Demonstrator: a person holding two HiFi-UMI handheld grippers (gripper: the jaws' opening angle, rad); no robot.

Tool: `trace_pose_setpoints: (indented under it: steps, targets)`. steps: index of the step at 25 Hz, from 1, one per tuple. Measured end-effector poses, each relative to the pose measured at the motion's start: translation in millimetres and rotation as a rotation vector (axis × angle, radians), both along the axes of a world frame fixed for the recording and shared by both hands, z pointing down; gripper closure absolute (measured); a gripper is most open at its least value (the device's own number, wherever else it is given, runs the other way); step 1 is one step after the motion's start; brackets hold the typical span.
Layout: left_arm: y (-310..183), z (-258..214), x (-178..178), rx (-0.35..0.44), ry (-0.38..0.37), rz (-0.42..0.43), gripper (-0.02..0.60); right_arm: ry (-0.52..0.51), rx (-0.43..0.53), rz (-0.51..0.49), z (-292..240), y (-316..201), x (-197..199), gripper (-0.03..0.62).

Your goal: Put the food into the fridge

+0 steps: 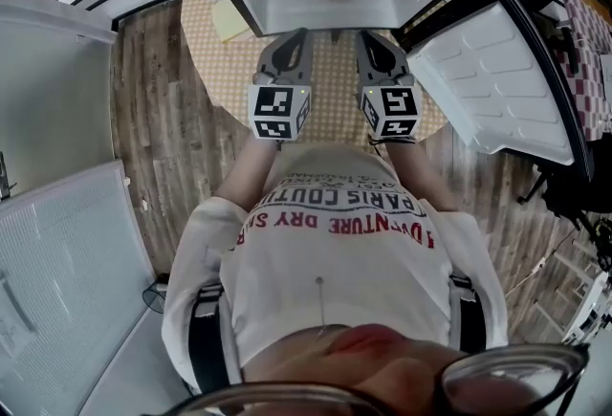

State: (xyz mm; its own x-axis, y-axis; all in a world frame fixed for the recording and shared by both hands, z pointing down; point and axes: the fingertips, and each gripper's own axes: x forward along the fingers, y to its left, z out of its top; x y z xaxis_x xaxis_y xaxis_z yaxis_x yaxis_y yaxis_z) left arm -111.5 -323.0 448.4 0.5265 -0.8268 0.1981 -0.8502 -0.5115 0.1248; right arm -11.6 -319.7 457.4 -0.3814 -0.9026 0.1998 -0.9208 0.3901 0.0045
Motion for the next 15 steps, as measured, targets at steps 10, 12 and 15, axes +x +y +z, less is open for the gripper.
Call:
trace_pose_setpoints:
  steps: [10,12,15]
  targets:
    - [0.0,0.1,-0.1,0.001,-0.001,-0.003,0.554,-0.004,-0.010,0.004,3.5,0.4,-3.4,0.566]
    - [-1.5,0.3,-0.1,0.003,0.000,-0.006,0.554,-0.006,-0.008,0.002,3.4,-1.1,-3.8,0.566]
    - [-3.9,1.3,0.6,0.004,0.001,-0.009,0.554,-0.009,-0.004,0.000,3.4,-3.4,-4.0,0.566]
